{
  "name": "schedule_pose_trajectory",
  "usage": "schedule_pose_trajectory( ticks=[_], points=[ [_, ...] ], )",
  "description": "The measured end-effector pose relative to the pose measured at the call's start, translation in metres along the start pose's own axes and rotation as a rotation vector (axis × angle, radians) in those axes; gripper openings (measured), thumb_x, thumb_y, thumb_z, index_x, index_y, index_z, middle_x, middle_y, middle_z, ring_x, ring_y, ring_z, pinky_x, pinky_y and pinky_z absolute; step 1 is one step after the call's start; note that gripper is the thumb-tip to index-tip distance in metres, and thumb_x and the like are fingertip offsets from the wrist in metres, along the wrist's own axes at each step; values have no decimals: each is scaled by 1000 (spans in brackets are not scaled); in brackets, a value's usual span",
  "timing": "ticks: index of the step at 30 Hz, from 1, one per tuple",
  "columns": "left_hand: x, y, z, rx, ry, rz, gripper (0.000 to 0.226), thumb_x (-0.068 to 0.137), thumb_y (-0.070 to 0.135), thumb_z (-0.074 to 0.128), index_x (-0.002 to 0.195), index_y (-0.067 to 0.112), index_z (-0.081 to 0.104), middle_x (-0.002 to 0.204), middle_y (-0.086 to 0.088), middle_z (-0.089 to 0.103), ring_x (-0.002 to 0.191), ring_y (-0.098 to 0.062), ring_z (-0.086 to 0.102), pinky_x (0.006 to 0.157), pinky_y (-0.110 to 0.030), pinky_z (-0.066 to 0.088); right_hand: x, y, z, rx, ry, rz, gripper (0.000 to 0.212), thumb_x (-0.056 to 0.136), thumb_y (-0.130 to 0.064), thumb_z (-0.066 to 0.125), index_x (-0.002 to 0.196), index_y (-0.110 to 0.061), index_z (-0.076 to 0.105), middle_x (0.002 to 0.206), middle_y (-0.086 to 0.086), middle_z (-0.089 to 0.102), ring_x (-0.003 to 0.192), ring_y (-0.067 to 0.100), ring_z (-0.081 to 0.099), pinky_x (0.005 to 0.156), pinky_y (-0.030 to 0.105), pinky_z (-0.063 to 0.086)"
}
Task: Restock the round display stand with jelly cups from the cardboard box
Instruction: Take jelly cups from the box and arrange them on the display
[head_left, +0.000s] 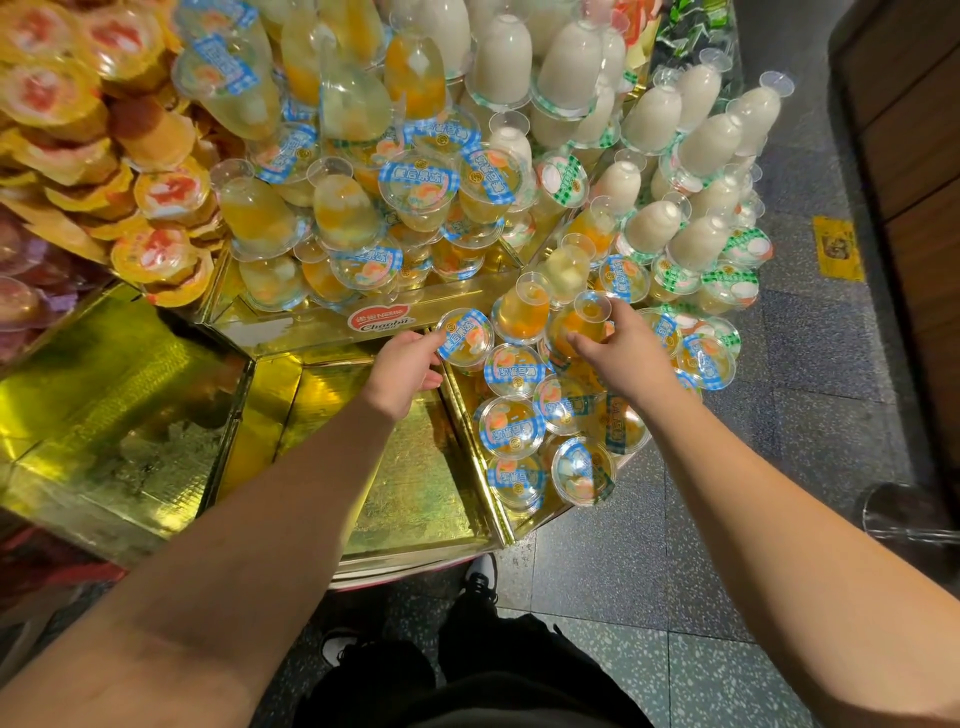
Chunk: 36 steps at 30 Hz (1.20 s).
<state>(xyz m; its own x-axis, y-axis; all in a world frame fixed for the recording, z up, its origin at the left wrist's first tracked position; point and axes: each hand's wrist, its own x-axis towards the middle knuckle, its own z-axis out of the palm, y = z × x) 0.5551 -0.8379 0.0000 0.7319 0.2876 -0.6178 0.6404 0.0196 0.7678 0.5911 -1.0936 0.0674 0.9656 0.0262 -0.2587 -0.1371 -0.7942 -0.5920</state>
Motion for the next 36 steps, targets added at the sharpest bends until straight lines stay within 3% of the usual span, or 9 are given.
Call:
schedule_pose_trajectory(
  ticks=[7,12,19,29,36],
  points=[
    [-3,4,0,3,-13,-1,30,95,31,60,114,8,58,104,-12,67,71,-18,63,65,-28,52,-5,2,1,-26,24,5,71,82,-47,76,138,-14,48,132,6,58,113,27,59,86,37,49],
    [-3,6,1,-45,9,2,17,96,16,61,110,7,59,90,-8,67,68,-16,61,66,-26,51,-9,-1,1,-87,17,8,83,78,-55,76,142,-13,43,135,11,57,117,30,57,93,43,51],
    [-7,7,-4,-64,9,-15,10,96,13,60,105,8,58,95,-10,66,67,-18,63,65,-26,51,-15,3,-10,-136,-55,19,83,83,-41,76,150,-24,31,144,6,52,125,28,55,97,45,50],
    [-8,14,-2,3,21,-60,16,95,17,62,108,9,57,91,-7,63,66,-18,61,64,-27,53,-20,8,-25,-66,-32,31,77,83,-24,68,150,-24,31,144,9,47,130,27,47,103,55,44],
    [-20,18,-13,-10,31,-78,19,97,22,59,112,11,55,98,-4,64,67,-18,58,58,-25,48,-27,-17,-37,25,189,-16,58,88,-17,64,141,-10,44,132,9,52,120,24,52,102,43,44]
  ],
)
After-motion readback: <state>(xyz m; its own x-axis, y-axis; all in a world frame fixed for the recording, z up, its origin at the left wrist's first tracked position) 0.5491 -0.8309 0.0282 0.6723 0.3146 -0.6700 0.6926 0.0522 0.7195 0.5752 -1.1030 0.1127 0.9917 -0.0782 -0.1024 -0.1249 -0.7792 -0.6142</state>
